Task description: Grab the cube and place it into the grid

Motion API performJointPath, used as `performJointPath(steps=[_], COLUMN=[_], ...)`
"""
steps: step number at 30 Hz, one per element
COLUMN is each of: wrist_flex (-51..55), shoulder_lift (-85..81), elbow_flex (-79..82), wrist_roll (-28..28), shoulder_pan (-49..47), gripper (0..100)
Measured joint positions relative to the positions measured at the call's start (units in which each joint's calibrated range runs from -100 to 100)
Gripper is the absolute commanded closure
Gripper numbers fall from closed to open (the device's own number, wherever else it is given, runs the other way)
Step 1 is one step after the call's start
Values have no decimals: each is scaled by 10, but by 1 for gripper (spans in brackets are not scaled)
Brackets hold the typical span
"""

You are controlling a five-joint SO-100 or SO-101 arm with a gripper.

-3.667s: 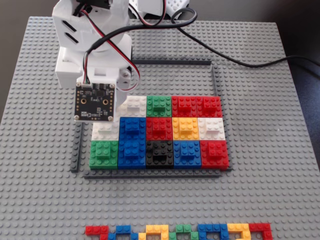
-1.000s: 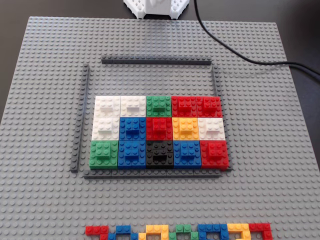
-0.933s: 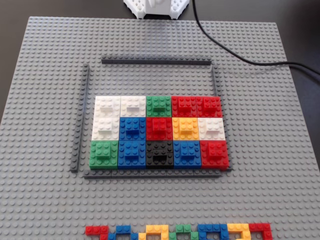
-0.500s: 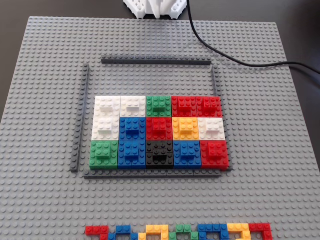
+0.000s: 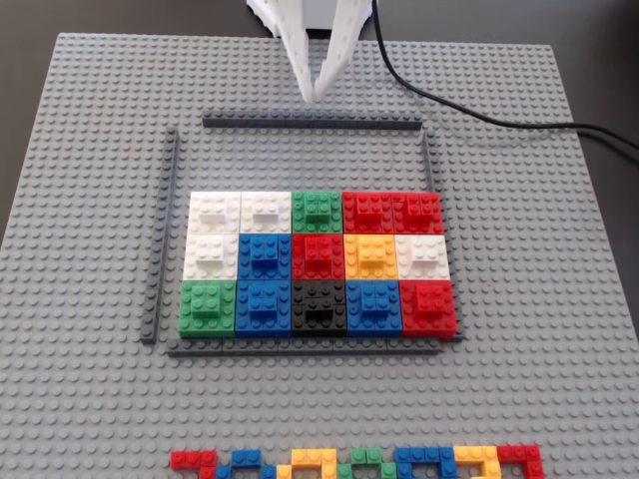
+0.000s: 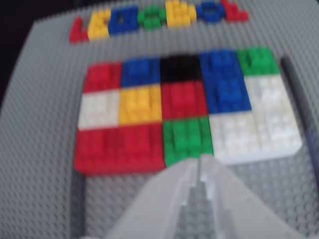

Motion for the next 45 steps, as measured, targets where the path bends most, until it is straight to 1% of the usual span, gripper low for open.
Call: performJointPath(steps=[10,17,21,45], wrist_flex=[8,5,6,26], shoulder_lift=[0,0,0,0], elbow_flex=[100,132,134,134], wrist_roll=[33,27,25,16], shoulder_pan=[0,0,-13,-20], gripper=[99,99,99,100])
